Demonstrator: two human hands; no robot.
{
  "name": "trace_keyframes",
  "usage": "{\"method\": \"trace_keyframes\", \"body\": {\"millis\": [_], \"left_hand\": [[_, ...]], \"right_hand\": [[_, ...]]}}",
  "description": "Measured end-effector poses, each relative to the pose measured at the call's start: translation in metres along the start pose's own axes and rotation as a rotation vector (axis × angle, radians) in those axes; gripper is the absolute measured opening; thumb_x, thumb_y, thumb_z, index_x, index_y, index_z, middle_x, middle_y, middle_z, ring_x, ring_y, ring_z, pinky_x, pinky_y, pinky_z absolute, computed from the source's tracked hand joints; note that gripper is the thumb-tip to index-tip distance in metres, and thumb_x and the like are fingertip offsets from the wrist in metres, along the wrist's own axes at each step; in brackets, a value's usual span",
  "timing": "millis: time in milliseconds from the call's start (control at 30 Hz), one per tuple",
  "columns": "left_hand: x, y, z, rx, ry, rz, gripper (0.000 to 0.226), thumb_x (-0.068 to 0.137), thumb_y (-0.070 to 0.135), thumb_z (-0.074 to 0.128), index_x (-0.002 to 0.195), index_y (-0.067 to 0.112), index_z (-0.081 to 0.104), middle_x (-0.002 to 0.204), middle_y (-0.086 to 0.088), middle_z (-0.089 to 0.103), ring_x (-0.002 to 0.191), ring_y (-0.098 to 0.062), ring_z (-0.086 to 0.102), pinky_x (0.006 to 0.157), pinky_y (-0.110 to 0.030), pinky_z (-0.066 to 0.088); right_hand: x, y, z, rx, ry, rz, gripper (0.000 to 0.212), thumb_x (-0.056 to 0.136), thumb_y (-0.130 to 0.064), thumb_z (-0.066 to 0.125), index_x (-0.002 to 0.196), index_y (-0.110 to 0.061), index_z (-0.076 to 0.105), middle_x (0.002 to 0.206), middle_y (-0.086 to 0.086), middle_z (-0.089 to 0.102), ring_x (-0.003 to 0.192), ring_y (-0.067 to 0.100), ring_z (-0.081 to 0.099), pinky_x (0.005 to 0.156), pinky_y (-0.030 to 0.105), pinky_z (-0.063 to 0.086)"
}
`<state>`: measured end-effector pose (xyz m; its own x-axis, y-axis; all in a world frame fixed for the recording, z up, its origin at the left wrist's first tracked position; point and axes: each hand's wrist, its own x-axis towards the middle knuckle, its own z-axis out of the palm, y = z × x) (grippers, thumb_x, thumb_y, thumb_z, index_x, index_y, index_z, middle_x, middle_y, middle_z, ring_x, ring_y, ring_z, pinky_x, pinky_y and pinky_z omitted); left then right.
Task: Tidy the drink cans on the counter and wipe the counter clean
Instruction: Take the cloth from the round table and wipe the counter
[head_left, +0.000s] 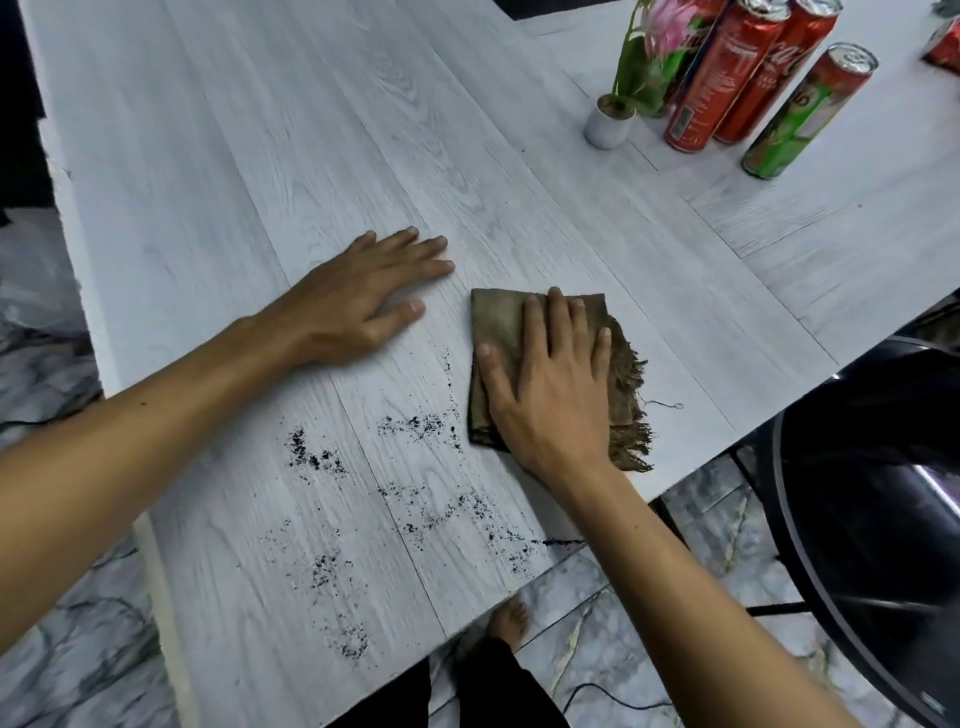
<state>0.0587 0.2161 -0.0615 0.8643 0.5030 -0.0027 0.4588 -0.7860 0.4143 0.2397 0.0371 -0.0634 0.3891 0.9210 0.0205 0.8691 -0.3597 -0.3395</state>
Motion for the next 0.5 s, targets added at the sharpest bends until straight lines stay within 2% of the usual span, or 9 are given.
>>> {"method": "trace_keyframes", "body": {"millis": [200,400,500], "left_hand": [[-0.004,-0.004,-0.002,-0.011,0.009,0.006,0.056,0.105,0.046,0.036,0.160,0.034,0.032,0.170,0.016,0.017,0.159,-0.007,0.004,0.129,-0.045,0.005],[-0.010,-0.013,-0.005,-0.040,0.009,-0.001,0.054,0.107,0.023,0.042,0.159,0.032,0.034,0.170,0.015,0.018,0.159,-0.008,0.005,0.129,-0.046,0.005],[-0.016,-0.016,-0.006,-0.055,0.014,-0.023,0.054,0.105,0.035,0.037,0.159,0.035,0.035,0.170,0.017,0.018,0.158,-0.004,0.004,0.129,-0.042,0.004]], "right_hand": [[0.001,-0.024,0.009,-0.011,-0.036,-0.077,0.072,0.106,-0.058,0.029,0.164,-0.015,0.020,0.173,0.007,0.008,0.160,0.024,-0.002,0.127,0.049,-0.008],[-0.018,-0.054,0.020,-0.054,-0.066,-0.193,0.071,0.106,-0.057,0.029,0.163,-0.015,0.024,0.173,0.010,0.013,0.160,0.028,0.003,0.127,0.052,-0.001],[-0.044,-0.065,0.025,-0.048,-0.079,-0.240,0.072,0.106,-0.058,0.030,0.163,-0.014,0.027,0.172,0.011,0.014,0.160,0.029,0.005,0.127,0.053,0.002]]}}
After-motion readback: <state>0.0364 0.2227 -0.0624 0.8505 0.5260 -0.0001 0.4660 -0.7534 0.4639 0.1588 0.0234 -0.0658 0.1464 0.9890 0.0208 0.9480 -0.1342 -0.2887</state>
